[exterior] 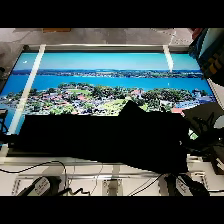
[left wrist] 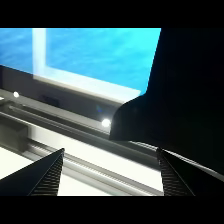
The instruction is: Fold the clothes and pants, and hang the long-sleeved shirts on hangers.
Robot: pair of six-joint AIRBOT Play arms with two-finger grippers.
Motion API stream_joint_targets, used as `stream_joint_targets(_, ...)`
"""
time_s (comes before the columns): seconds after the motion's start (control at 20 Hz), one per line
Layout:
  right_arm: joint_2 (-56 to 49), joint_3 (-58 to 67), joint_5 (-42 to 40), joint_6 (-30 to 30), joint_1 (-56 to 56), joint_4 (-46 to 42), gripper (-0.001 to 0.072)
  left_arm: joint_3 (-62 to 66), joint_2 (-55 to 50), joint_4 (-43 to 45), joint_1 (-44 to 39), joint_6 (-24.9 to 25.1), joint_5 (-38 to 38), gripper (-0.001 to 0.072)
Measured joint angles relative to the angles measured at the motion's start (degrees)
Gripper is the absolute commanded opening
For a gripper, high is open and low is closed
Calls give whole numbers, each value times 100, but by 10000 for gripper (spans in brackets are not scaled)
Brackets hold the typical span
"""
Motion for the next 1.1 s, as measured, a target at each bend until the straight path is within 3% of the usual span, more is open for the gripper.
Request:
stream_joint_targets(0.25,0,291,-553,-2,0,-70,530,310,4,-160,-256,-868,94,645)
stream_joint_targets(0.45,0,549,-1932,61,0,-179,522,686,4,-942,-1196,-1126,120,646)
stream_joint_targets(0.55,-17,605,-2557,162,-2,-212,449,828,-11,-1473,-1917,-1056,122,645)
stream_joint_targets(0.75,-129,647,-3322,251,-22,-363,449,1215,-356,-2625,-3458,-925,151,644)
stream_joint_targets(0.9,-214,660,-3689,264,-179,-431,449,1814,-1012,-4138,-4273,-662,170,644)
stream_joint_targets(1.1,-251,660,-3930,-31,-463,-450,449,2879,-2260,-6308,-4975,63,4,644)
